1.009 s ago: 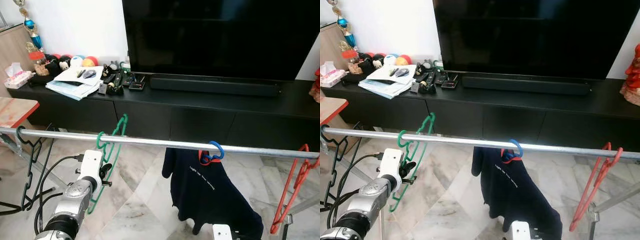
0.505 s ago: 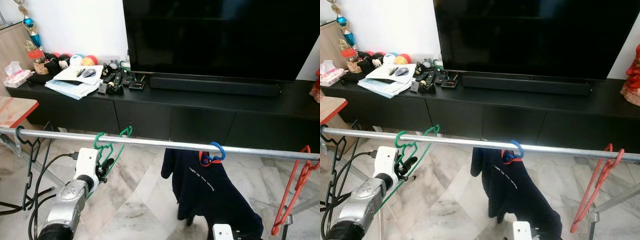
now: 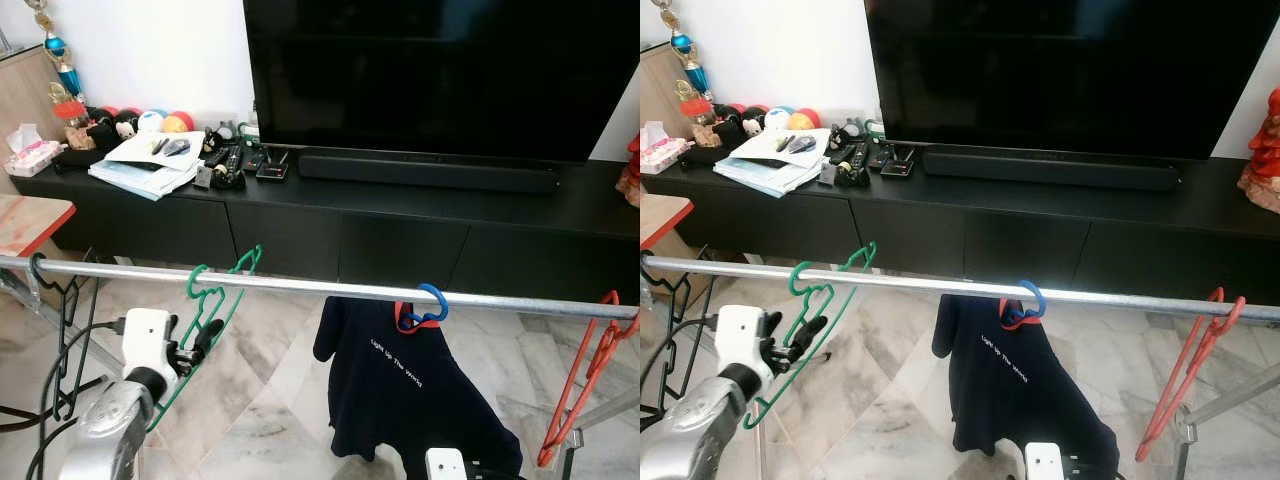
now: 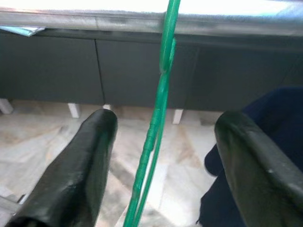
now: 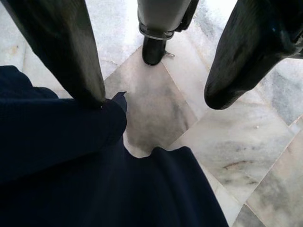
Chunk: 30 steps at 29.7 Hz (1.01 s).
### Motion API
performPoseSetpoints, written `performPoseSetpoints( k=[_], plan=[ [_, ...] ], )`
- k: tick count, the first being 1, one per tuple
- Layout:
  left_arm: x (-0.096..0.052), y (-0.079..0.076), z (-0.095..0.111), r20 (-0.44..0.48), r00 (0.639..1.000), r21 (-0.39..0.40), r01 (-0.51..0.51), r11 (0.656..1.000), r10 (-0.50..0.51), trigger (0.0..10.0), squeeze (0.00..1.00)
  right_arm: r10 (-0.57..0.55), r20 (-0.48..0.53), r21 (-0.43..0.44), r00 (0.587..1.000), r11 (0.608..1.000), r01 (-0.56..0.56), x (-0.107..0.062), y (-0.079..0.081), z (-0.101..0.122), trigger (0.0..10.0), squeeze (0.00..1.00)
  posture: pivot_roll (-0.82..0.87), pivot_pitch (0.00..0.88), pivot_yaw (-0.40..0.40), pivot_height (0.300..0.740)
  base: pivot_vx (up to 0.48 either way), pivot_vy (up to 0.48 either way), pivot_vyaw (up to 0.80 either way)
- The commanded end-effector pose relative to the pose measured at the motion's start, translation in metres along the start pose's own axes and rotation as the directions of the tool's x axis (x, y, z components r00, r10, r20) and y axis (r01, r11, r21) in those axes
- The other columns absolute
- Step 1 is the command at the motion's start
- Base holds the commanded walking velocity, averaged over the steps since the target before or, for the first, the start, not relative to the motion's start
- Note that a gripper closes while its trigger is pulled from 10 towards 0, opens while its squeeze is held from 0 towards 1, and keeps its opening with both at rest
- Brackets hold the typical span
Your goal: Hang hanger
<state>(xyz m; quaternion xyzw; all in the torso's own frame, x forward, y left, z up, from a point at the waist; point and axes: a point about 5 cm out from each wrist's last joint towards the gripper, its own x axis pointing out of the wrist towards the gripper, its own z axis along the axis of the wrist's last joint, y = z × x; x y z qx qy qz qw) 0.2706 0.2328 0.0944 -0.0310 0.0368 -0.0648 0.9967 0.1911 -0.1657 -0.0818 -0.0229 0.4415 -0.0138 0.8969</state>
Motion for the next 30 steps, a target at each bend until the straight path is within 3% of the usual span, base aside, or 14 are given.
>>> performPoseSetpoints(
  k=[1, 5, 12, 21, 22, 23, 25, 26, 28, 29, 30],
  plan=[
    [-0.007, 0.003, 0.004, 0.017, 1.000, -0.023, 0.009, 1.000, -0.009, 10.0, 1.00, 0.000, -0.004, 0.009, 1.000, 1.000, 0.000, 0.000, 0.001, 0.000, 10.0, 0.00, 0.08, 0.033, 0.033, 0.740, 0.000, 0.000, 0.00],
    [-0.021, 0.007, 0.001, 0.032, 0.999, -0.016, 0.000, 1.000, 0.000, 10.0, 1.00, 0.000, -0.003, 0.008, 1.000, 1.000, 0.000, 0.000, 0.000, 0.000, 10.0, 0.00, 0.08, 0.033, 0.033, 0.740, 0.000, 0.000, 0.00],
    [-0.055, 0.042, -0.033, -0.039, 0.965, 0.013, -0.258, 0.966, 0.258, 10.0, 1.00, 0.000, -0.004, 0.007, 1.000, 1.000, 0.000, 0.000, 0.000, 0.000, 10.0, 0.00, 0.09, 0.036, 0.035, 0.740, 0.000, 0.000, 0.00],
    [-0.069, 0.052, -0.052, -0.073, 0.910, -0.023, -0.410, 0.912, 0.407, 10.0, 1.00, -0.003, -0.004, 0.009, 1.000, 1.000, 0.003, 0.000, 0.000, 0.000, 10.0, 0.00, 0.09, 0.036, 0.037, 0.740, 0.000, 0.000, 0.00],
    [-0.070, 0.054, -0.059, -0.095, 0.902, -0.022, -0.425, 0.905, 0.421, 10.0, 0.87, -0.002, -0.004, 0.008, 1.000, 1.000, 0.002, 0.000, 0.000, 0.000, 10.0, 0.00, 0.09, 0.038, 0.037, 0.740, 0.000, 0.000, 0.00],
    [-0.071, 0.053, -0.066, -0.132, 0.897, -0.017, -0.427, 0.904, 0.421, 10.0, 0.31, -0.001, -0.004, 0.007, 1.000, 1.000, 0.001, 0.000, 0.000, 0.001, 10.0, 0.00, 0.08, 0.038, 0.039, 0.740, 0.000, 0.000, 0.00],
    [-0.072, 0.052, -0.072, -0.152, 0.896, 0.006, -0.422, 0.906, 0.418, 10.0, 0.31, -0.001, -0.004, 0.008, 1.000, 1.000, 0.001, 0.000, 0.000, 0.001, 10.0, 0.00, 0.08, 0.038, 0.039, 0.740, 0.000, 0.000, 0.00],
    [-0.072, 0.049, -0.083, -0.204, 0.891, 0.012, -0.411, 0.911, 0.405, 10.0, 0.00, 0.000, -0.003, 0.008, 1.000, 1.000, 0.000, 0.000, 0.001, 0.001, 10.0, 0.00, 0.08, 0.038, 0.040, 0.740, 0.000, 0.000, 0.00],
    [-0.074, 0.047, -0.092, -0.253, 0.880, 0.031, -0.408, 0.912, 0.402, 10.0, 0.00, 0.000, -0.003, 0.009, 1.000, 1.000, 0.001, 0.000, 0.001, 0.001, 10.0, 0.00, 0.08, 0.038, 0.041, 0.740, 0.000, 0.000, 0.00],
    [-0.077, 0.043, -0.106, -0.324, 0.863, 0.032, -0.400, 0.916, 0.388, 10.0, 0.00, -0.002, -0.003, 0.010, 1.000, 1.000, 0.002, 0.000, 0.001, 0.001, 10.0, 0.00, 0.08, 0.037, 0.043, 0.740, 0.000, 0.000, 0.00],
    [-0.077, 0.043, -0.106, -0.324, 0.863, 0.032, -0.400, 0.916, 0.388, 10.0, 0.00, -0.002, -0.003, 0.010, 1.000, 1.000, 0.002, 0.000, 0.001, 0.001, 10.0, 0.00, 0.08, 0.037, 0.043, 0.740, 0.000, 0.000, 0.00]
  ],
)
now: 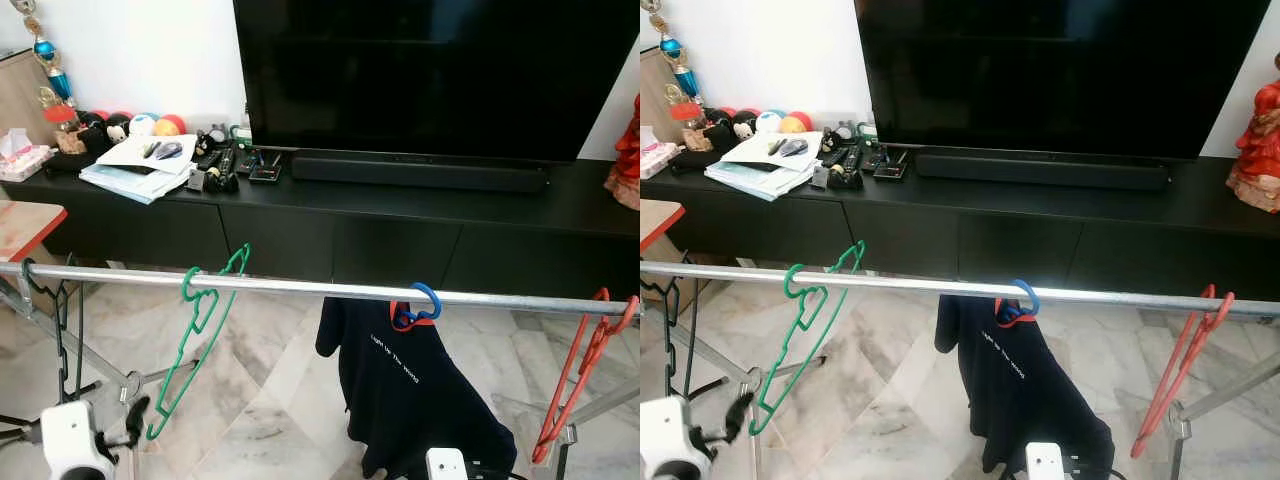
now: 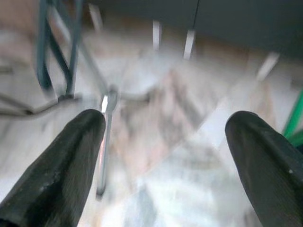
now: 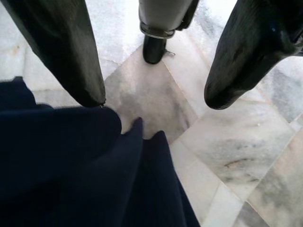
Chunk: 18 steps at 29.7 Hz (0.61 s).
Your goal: Hang hanger
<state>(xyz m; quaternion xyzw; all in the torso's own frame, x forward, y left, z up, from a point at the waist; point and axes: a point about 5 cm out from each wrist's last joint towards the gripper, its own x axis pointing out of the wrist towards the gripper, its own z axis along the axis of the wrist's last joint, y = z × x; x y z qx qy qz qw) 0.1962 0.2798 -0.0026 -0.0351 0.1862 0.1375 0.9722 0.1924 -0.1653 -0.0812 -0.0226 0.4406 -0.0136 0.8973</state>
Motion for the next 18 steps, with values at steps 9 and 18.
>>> performPoseSetpoints(
  k=[9, 18],
  plan=[
    [-0.012, -0.012, -0.065, -0.314, 0.948, 0.063, 0.082, 0.995, -0.059, 10.0, 0.00, -0.008, -0.006, 0.014, 1.000, 1.000, 0.008, 0.000, 0.001, -0.001, 10.0, 0.00, 0.07, 0.039, 0.050, 0.740, 0.000, 0.000, 0.00],
    [-0.029, -0.027, -0.103, -0.559, 0.822, 0.200, 0.262, 0.944, -0.110, 10.0, 0.00, -0.013, -0.007, 0.022, 1.000, 1.000, 0.013, 0.000, 0.003, -0.001, 10.0, 0.00, 0.06, 0.038, 0.054, 0.740, 0.000, 0.000, 0.00]
  ],
)
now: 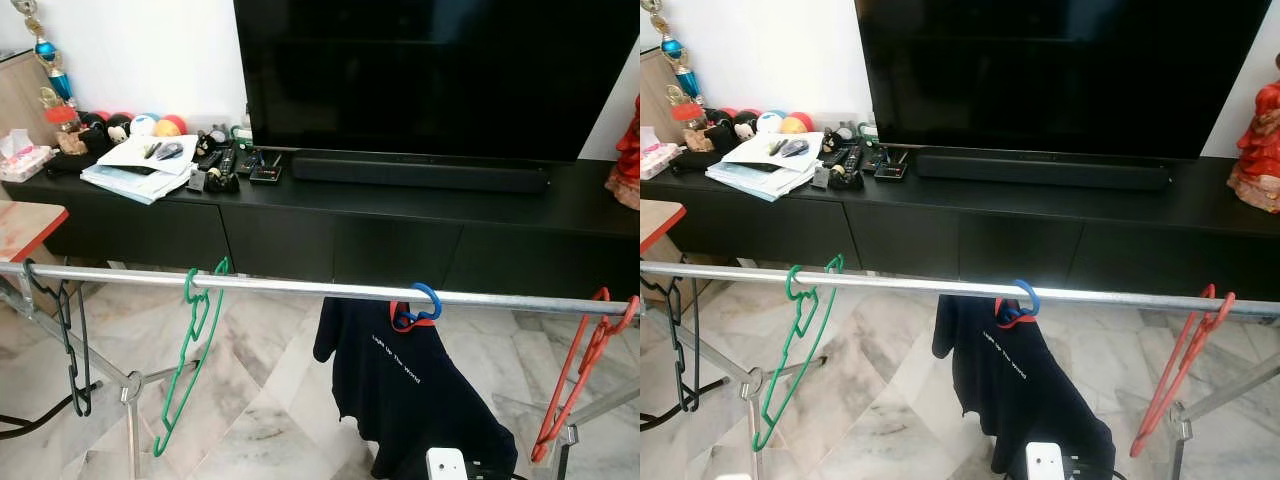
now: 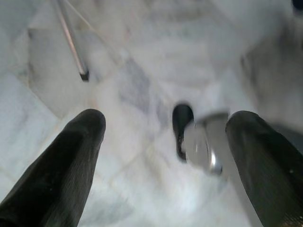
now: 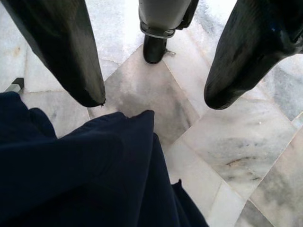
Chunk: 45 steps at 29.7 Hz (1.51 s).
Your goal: Hang hanger
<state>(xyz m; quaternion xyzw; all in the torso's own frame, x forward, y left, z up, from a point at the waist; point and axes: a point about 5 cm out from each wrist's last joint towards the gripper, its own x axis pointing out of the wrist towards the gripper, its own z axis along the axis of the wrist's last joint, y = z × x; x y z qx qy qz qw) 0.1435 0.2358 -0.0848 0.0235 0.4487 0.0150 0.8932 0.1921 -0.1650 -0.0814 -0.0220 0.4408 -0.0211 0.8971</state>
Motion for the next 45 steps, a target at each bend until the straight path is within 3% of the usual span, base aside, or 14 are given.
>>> performPoseSetpoints(
  k=[1, 3, 5, 11, 28, 45],
  plan=[
    [0.002, -0.004, -0.002, -0.044, 0.999, 0.075, 0.023, 0.997, -0.019, 10.0, 0.00, -0.002, -0.005, 0.018, 1.000, 1.000, 0.002, 0.000, 0.002, -0.001, 10.0, 0.00, 0.06, 0.038, 0.054, 0.740, 0.000, 0.000, 0.00],
    [0.006, -0.011, 0.004, -0.053, 0.998, 0.145, 0.046, 0.988, -0.039, 10.0, 0.00, -0.006, -0.005, 0.021, 1.000, 1.000, 0.006, 0.000, 0.002, -0.001, 10.0, 0.00, 0.05, 0.038, 0.058, 0.740, 0.000, 0.000, 0.00],
    [0.008, -0.015, 0.008, -0.049, 0.998, 0.162, 0.055, 0.985, -0.047, 10.0, 0.00, -0.009, -0.003, 0.022, 1.000, 1.000, 0.009, 0.000, 0.002, 0.000, 10.0, 0.00, 0.05, 0.038, 0.061, 0.740, 0.000, 0.000, 0.00],
    [0.013, -0.024, 0.020, -0.022, 0.998, 0.127, 0.067, 0.990, -0.065, 10.0, 0.00, -0.018, 0.005, 0.039, 1.000, 0.999, 0.018, 0.000, 0.003, -0.001, 10.0, 0.00, 0.04, 0.032, 0.073, 0.740, 0.000, 0.000, 0.00],
    [0.009, -0.020, 0.004, -0.075, 0.997, 0.083, 0.042, 0.996, -0.036, 10.0, 0.00, -0.022, -0.006, 0.041, 1.000, 0.999, 0.022, -0.001, 0.004, -0.004, 10.0, 0.00, 0.03, 0.000, 0.076, 0.740, 0.000, 0.000, 0.00],
    [0.009, -0.024, 0.001, -0.079, 0.996, 0.048, 0.034, 0.998, -0.030, 10.0, 0.00, -0.017, -0.006, 0.025, 1.000, 1.000, 0.017, -0.001, 0.003, -0.004, 10.0, 0.00, 0.03, 0.005, 0.063, 0.740, -0.087, 0.000, 0.00]
  ],
)
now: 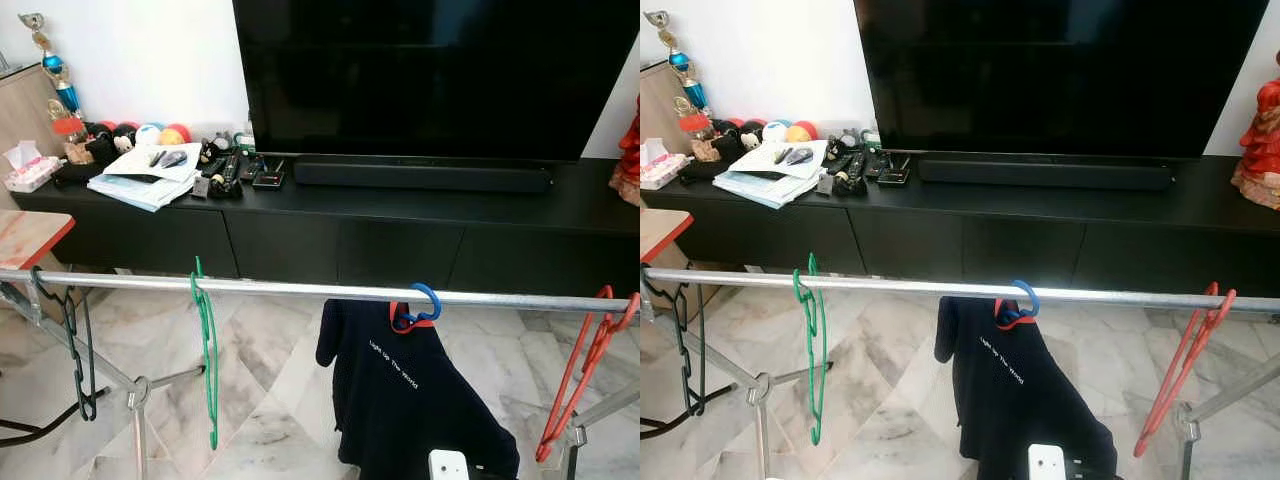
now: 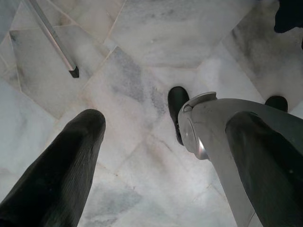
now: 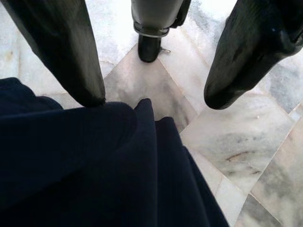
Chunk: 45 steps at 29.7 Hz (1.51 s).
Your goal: Hang hanger
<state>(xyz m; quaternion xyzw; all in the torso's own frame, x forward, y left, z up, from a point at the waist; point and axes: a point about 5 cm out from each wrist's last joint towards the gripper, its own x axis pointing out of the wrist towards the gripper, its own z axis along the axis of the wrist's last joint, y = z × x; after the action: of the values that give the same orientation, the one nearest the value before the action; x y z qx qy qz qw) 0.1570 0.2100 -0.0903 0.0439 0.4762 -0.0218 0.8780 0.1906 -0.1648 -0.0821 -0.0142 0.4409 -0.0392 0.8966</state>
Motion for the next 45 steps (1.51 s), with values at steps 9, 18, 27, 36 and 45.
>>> performPoseSetpoints(
  k=[9, 18, 27, 36, 45],
  plan=[
    [-0.0018, 0.0030, -0.0071, -0.014, 1.000, -0.054, -0.023, 0.998, 0.022, 10.0, 0.00, 0.008, -0.005, -0.005, 1.000, 1.000, -0.008, -0.0002, 0.0019, -0.0009, 10.0, 0.00, 0.03, 0.022, 0.057, 0.740, -0.272, 0.000, 0.00],
    [-0.0020, 0.0031, -0.0082, -0.016, 1.000, -0.068, -0.027, 0.997, 0.026, 10.0, 0.00, 0.009, -0.004, -0.008, 1.000, 1.000, -0.009, 0.0000, 0.0011, -0.0002, 10.0, 0.00, 0.04, 0.030, 0.052, 0.740, -0.291, 0.000, 0.00],
    [-0.0025, 0.0041, -0.0095, -0.017, 0.999, -0.077, -0.031, 0.997, 0.030, 10.0, 0.00, 0.009, -0.004, -0.009, 1.000, 1.000, -0.009, 0.0002, 0.0008, 0.0003, 10.0, 0.00, 0.04, 0.033, 0.050, 0.740, -0.297, 0.000, 0.00],
    [-0.0024, 0.0042, -0.0094, -0.018, 0.999, -0.087, -0.036, 0.996, 0.034, 10.0, 0.00, 0.011, -0.004, -0.012, 1.000, 1.000, -0.011, 0.0003, 0.0005, 0.0007, 10.0, 0.00, 0.04, 0.036, 0.046, 0.740, -0.261, 0.000, 0.00],
    [-0.0022, 0.0031, -0.0094, -0.017, 0.999, -0.098, -0.039, 0.994, 0.037, 10.0, 0.00, 0.011, -0.017, -0.009, 1.000, 1.000, -0.011, 0.0003, 0.0001, -0.0004, 10.0, 0.00, 0.04, 0.038, 0.045, 0.740, 0.000, 0.000, 0.00]
  ],
)
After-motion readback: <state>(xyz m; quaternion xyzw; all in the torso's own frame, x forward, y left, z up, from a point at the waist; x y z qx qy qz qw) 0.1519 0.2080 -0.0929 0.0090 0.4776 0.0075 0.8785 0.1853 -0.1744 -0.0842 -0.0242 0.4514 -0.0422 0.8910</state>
